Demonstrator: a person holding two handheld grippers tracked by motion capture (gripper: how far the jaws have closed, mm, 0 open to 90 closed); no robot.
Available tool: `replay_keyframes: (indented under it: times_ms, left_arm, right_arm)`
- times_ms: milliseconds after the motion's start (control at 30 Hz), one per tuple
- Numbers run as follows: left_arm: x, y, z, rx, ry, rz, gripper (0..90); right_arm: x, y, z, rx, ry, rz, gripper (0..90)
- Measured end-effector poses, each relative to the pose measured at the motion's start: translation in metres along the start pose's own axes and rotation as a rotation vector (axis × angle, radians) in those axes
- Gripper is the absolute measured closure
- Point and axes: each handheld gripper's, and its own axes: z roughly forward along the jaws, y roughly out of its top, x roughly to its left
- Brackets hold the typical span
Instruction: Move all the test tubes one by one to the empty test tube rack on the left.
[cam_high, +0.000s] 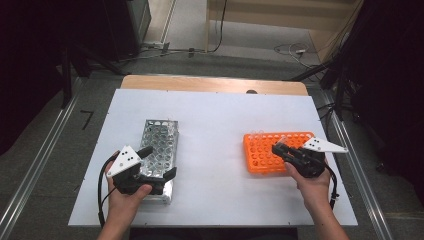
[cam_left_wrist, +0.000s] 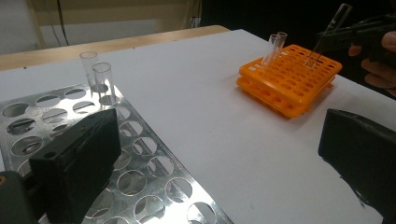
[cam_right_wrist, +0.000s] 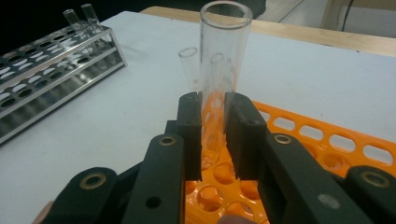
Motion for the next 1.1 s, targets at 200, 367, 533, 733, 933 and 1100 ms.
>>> replay_keyframes:
  times_ms: [200,367,533,733,933,1100]
  left_arm:
    - [-0.003,0.000,0.002,0.002,-0.005,0.002,0.0]
    - [-0.005,0.002,0.002,0.002,-0.012,0.008,0.0]
    - [-0.008,0.003,0.004,0.002,-0.021,0.012,0.0]
    - [-0.012,0.004,0.006,0.000,-0.036,0.010,0.0]
    - [-0.015,0.005,0.008,0.001,-0.047,0.015,0.0]
    - [-0.019,0.005,0.011,0.002,-0.059,0.015,0.0]
  right_arm:
    - [0.011,0.005,0.000,-0.004,0.037,-0.020,73.9]
    - [0.019,0.007,0.002,0.002,0.061,-0.029,73.8]
    - [0.027,0.008,0.005,0.011,0.073,-0.039,73.8]
    - [0.038,0.009,0.009,0.018,0.104,-0.054,73.8]
    - [0.049,0.008,0.015,0.031,0.136,-0.066,73.8]
    - [0.058,0.006,0.020,0.045,0.157,-0.080,73.8]
